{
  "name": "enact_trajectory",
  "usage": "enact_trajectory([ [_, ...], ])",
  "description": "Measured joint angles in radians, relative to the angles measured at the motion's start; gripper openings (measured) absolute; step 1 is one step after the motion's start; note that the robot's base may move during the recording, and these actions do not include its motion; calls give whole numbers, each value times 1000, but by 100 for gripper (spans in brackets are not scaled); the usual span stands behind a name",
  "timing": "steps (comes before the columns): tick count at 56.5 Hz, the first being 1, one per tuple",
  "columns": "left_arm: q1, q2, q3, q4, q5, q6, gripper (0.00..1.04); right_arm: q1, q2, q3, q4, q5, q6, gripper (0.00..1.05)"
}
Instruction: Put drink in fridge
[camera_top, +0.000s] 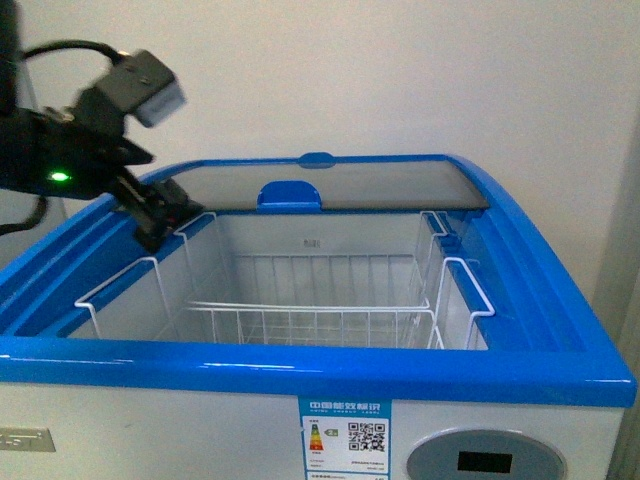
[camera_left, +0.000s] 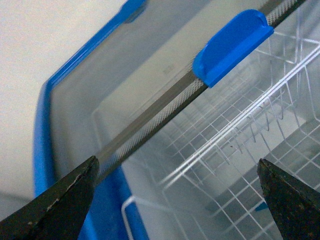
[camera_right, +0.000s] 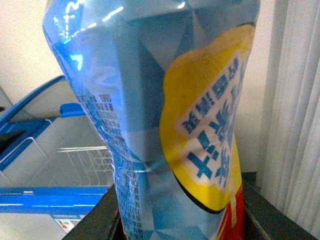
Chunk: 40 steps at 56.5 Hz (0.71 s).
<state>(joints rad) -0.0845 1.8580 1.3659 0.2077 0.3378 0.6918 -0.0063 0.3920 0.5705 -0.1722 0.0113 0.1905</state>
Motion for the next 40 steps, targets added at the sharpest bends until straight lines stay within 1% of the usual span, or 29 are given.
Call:
enact_trajectory([
  [4,16,-134,-137,5,4,-84,97,0,0,0,0,0,0,41],
  [7,32,-246,-244,-18,20,-146,97,0,0,0,0,0,0,41],
  [9,38,-332,-329,-16,-2,-220,95,0,0,0,0,0,0,41],
  [10,38,-391,-397,39,-70,-273,92,0,0,0,0,0,0,41],
  [11,46,-474,-499,138,-166,-350,87,0,0,0,0,0,0,41],
  [13,58,-593,-635,252,-251,-447,80,0,0,0,0,-1,0,41],
  [14,64,-657,-699,283,-288,-489,76,0,0,0,0,-3,0,41],
  [15,70,-726,-761,290,-315,-517,73,0,0,0,0,-4,-1,41],
  [16,80,-831,-847,273,-334,-565,67,-13,17,11,-36,-34,-24,41],
  [18,87,-956,-953,256,-346,-605,60,-76,72,97,-219,-174,-99,41],
  [20,87,-1056,-1034,255,-341,-629,53,-137,151,197,-417,-310,-234,41],
  [22,84,-1111,-1080,255,-336,-645,46,-154,238,278,-555,-381,-343,41],
  [24,84,-1146,-1117,255,-335,-658,39,-135,323,335,-616,-423,-489,40],
  [26,84,-1158,-1135,255,-337,-665,34,-107,386,368,-615,-424,-587,40],
  [27,84,-1163,-1141,255,-337,-666,32,-97,407,380,-612,-423,-602,40],
  [28,84,-1167,-1146,255,-338,-668,30,-78,449,406,-603,-416,-674,40],
  [29,84,-1176,-1157,255,-338,-672,27,-68,470,420,-599,-410,-688,40],
  [30,84,-1186,-1166,255,-338,-674,23,-49,508,449,-592,-393,-758,40],
  [33,84,-1211,-1186,254,-338,-679,12,7,630,543,-582,-345,-908,40],
  [35,84,-1229,-1196,252,-338,-681,7,34,695,586,-585,-330,-965,40],
  [36,84,-1238,-1201,250,-338,-682,4,50,739,613,-594,-325,-1022,40],
  [40,84,-1270,-1225,240,-338,-686,3,117,897,710,-622,-315,-1202,40],
])
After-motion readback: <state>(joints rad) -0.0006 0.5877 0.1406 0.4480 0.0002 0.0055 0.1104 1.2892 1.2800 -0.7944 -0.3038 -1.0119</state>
